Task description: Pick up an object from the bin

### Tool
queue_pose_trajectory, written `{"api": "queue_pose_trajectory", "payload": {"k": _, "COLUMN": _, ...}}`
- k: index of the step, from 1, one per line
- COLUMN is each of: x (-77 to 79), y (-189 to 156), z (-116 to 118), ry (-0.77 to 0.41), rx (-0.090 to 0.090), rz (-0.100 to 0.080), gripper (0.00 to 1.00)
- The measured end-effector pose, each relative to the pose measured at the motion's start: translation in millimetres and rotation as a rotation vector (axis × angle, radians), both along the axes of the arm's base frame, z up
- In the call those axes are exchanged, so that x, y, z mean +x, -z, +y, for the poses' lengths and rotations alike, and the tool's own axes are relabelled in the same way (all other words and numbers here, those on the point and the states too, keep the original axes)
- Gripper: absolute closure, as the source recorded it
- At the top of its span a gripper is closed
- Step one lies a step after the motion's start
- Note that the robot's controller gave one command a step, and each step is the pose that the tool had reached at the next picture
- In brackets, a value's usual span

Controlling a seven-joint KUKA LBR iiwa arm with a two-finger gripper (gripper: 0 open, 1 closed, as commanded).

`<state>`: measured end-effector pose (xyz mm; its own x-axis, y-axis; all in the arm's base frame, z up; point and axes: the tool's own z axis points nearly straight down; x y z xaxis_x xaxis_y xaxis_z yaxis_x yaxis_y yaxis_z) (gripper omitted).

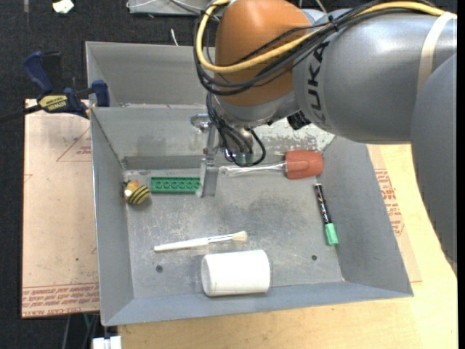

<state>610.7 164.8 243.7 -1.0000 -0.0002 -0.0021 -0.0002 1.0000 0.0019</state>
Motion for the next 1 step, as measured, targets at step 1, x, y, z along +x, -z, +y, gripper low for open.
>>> {"api": "queue_pose_trajectory", "payload": {"k": 1, "x": 9.4, "y": 40.7, "z": 13.0, "ry": 0.082, "rx": 0.002, "rz": -0.006, "gripper": 0.00}}
